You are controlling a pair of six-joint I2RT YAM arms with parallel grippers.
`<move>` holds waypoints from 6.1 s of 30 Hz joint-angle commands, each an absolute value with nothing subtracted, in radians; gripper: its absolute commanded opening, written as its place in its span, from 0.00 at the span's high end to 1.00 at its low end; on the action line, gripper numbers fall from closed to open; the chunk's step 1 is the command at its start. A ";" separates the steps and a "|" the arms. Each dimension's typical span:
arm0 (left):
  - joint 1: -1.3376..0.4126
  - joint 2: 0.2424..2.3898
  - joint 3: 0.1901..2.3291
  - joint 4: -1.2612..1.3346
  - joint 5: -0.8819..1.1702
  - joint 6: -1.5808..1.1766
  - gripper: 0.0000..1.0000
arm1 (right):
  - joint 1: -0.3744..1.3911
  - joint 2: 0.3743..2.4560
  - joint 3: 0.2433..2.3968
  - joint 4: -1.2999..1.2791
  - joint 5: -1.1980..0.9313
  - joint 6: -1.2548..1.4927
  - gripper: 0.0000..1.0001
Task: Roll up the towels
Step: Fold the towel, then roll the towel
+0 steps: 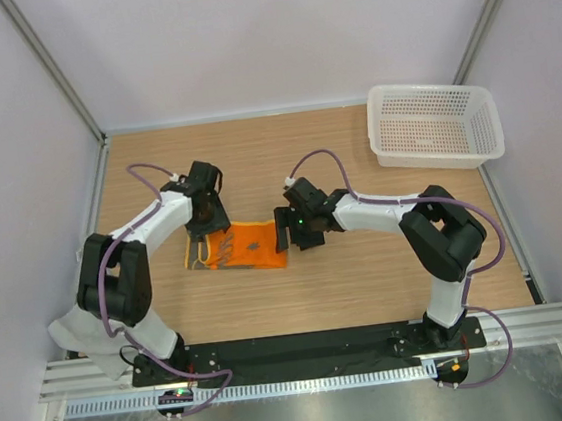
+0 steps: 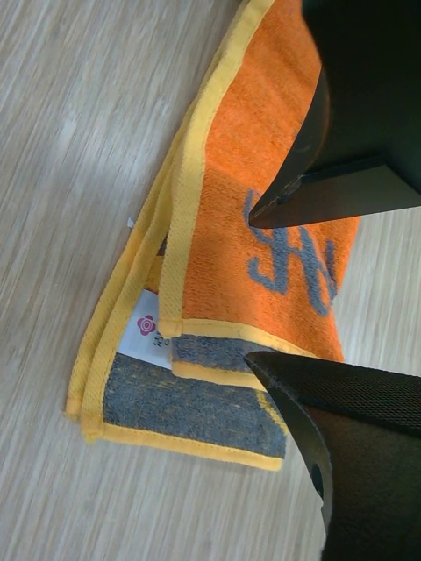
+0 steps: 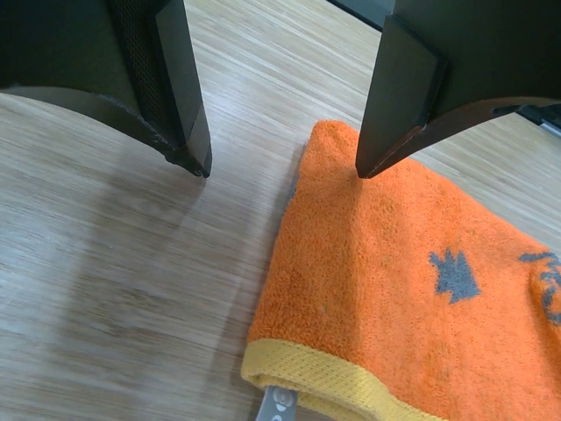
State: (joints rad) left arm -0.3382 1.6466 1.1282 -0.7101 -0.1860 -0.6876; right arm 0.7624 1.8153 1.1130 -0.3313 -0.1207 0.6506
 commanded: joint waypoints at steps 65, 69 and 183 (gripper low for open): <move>-0.339 1.566 0.948 -0.600 -0.098 -0.719 0.75 | 0.765 1.856 0.871 0.253 -0.522 0.868 0.74; -0.336 1.574 0.928 -0.626 -0.147 -0.733 0.75 | 0.764 1.896 0.827 0.258 -0.497 0.854 0.76; -0.900 1.551 0.779 -0.311 -0.279 -0.910 0.99 | 0.678 1.950 1.000 0.201 -0.417 1.040 0.65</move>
State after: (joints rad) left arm -0.9134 1.5707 0.8192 -0.3378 -0.3218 -0.9070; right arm 0.6846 1.9503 0.9710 0.2173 -0.4484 1.0695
